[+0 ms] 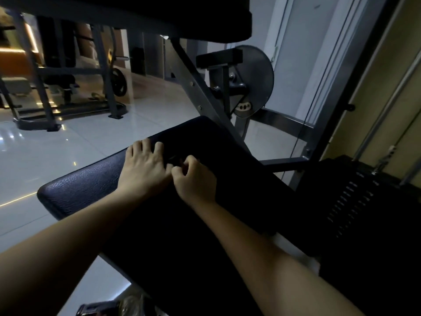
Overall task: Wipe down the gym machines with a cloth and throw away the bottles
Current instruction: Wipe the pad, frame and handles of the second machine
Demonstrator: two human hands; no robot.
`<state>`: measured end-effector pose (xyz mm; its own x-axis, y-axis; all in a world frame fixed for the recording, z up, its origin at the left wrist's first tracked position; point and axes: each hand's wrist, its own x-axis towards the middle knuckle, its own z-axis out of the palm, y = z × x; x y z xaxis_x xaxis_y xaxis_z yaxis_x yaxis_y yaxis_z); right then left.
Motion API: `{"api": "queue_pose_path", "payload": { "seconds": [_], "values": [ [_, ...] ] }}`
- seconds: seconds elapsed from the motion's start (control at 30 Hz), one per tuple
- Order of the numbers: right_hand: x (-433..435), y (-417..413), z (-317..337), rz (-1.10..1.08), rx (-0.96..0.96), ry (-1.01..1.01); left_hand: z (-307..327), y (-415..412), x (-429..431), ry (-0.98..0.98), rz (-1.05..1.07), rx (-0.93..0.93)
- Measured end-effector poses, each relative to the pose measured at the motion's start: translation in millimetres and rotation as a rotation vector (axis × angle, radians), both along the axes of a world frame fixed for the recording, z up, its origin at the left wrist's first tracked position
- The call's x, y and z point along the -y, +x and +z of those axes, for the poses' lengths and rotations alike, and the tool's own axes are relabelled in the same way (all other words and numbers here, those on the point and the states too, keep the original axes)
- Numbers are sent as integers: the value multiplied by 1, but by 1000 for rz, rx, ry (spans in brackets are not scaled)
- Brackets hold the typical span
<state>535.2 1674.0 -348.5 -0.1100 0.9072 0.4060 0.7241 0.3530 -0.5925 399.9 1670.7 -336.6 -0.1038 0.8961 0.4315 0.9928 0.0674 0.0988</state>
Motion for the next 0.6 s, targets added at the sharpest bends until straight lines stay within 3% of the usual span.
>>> {"api": "queue_pose_path", "payload": {
  "seconds": [0.13, 0.3, 0.4, 0.5, 0.6],
  "values": [
    [-48, 46, -1, -2, 133, 45, 0, 1, 1, 25, 6, -22],
    [-110, 168, -25, -524, 77, -218, -4, 0, -3, 56, 6, -21],
    [-117, 177, -25, -688, 2, -332, -5, 2, -5, 93, 12, -29],
    [-119, 110, -7, -565, -54, -254, -5, 3, -5, 96, 9, -28],
    [-92, 30, 1, -208, 3, -47, -5, 1, -7, 86, 17, -36]
  ]
}}
